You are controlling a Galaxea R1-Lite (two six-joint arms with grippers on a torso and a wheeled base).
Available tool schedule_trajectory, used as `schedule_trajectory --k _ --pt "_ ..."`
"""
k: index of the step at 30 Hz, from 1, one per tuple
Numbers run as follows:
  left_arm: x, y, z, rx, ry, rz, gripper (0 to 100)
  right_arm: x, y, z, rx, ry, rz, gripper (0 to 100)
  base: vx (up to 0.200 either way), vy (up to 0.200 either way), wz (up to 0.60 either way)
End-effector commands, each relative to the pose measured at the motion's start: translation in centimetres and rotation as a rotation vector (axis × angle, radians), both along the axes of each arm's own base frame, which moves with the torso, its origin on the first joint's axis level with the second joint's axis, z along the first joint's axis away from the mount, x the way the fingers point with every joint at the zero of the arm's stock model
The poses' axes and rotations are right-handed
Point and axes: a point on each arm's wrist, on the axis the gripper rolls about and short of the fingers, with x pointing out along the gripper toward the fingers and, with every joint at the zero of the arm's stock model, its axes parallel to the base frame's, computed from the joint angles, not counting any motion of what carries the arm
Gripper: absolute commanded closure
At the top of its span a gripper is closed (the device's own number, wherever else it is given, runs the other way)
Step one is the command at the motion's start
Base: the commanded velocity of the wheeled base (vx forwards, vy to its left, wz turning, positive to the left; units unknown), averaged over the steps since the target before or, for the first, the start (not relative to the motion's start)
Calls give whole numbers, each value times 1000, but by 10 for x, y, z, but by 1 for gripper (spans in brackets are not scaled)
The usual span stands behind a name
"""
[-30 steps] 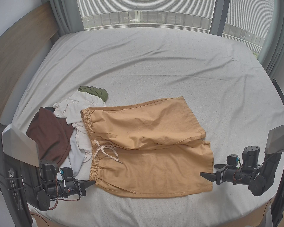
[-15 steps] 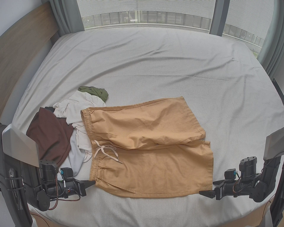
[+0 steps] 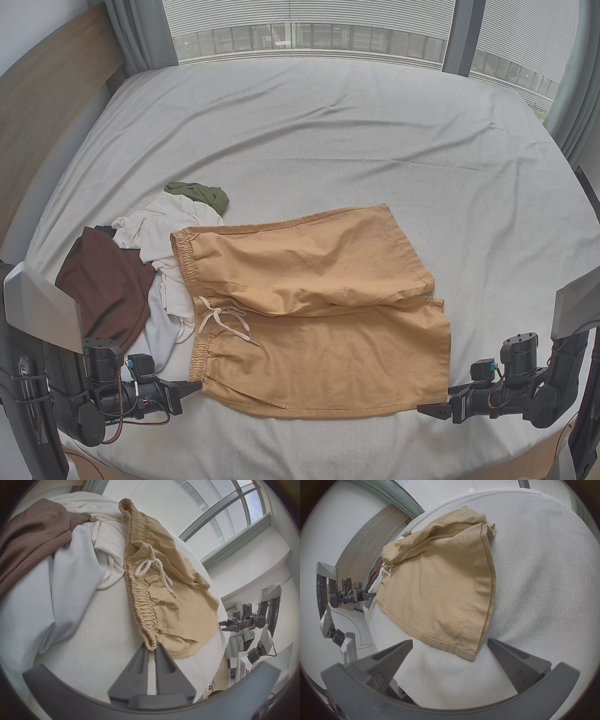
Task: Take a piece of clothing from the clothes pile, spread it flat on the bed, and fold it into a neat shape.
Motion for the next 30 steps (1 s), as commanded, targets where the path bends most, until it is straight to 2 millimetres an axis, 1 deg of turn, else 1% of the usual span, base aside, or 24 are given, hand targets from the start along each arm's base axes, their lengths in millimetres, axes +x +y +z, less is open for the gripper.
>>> schedule_trajectory --k 1,16,20,25,30 --pt "0 0 0 0 -1 0 100 1 0 -1 2 2 -2 100 0 0 0" --pt "-1 1 0 1 5 4 100 0 0 1 3 -3 0 100 0 0 0" --pt "-8 4 2 3 21 16 100 -5 5 4 3 -1 26 100 0 0 0" --pt "-17 10 9 -10 31 30 100 -11 7 3 -5 11 45 100 0 0 0" --pt "-23 13 7 -6 64 41 100 -18 7 2 -16 30 60 100 0 0 0"
